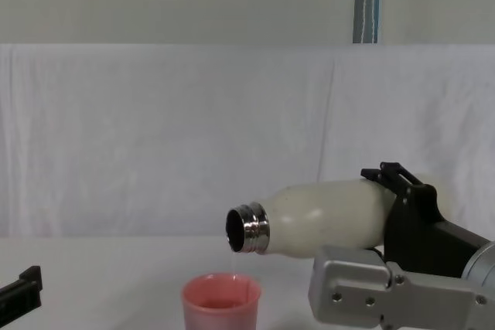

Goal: Grasp the thermos with one hand and pour water into the cup lid.

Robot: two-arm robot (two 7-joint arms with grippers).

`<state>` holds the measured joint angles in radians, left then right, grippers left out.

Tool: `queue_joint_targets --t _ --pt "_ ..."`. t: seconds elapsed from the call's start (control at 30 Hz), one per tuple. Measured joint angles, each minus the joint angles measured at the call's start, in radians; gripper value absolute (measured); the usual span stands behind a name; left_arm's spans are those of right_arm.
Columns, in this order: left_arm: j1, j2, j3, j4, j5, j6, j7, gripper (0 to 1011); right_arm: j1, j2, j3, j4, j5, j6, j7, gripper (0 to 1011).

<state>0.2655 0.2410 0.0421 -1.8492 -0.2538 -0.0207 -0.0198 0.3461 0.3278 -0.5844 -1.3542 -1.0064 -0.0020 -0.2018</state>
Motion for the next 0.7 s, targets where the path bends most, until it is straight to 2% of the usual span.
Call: queue_joint_targets --t 0.7 --pt "0.000 0.000 0.000 0.000 0.000 0.000 0.000 1001 0.001 0.000 -0.002 0.001 -0.008 0.002 0.000 956"
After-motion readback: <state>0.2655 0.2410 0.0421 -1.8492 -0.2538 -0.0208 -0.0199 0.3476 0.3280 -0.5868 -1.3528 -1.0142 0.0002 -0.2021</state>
